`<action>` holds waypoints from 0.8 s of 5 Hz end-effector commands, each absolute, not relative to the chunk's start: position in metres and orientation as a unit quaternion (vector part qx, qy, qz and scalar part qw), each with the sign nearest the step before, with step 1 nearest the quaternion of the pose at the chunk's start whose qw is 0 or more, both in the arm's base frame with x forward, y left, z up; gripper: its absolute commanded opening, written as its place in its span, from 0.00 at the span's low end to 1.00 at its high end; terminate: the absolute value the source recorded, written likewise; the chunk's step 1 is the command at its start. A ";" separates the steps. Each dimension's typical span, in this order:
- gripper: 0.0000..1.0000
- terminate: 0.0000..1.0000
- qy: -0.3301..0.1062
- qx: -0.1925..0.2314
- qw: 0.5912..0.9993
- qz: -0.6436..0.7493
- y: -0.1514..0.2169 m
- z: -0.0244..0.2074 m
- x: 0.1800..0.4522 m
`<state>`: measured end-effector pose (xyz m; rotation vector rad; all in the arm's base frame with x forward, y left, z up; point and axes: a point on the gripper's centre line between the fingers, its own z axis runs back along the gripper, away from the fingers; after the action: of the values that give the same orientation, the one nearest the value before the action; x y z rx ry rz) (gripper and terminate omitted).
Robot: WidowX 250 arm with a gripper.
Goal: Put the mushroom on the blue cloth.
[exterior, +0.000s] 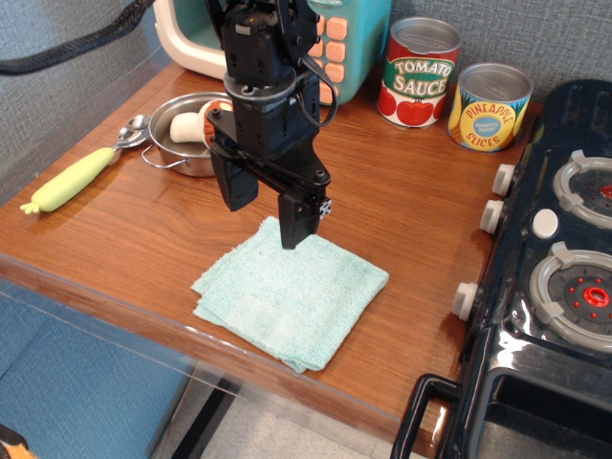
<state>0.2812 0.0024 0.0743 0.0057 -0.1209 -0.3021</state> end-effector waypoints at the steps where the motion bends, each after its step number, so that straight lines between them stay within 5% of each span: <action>1: 1.00 0.00 -0.060 0.003 0.987 -0.150 0.002 0.074 0.281; 4: 1.00 0.00 -0.057 0.009 0.997 -0.045 0.083 0.088 0.356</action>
<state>0.3530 0.0789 0.0713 0.0069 -0.0602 -0.0965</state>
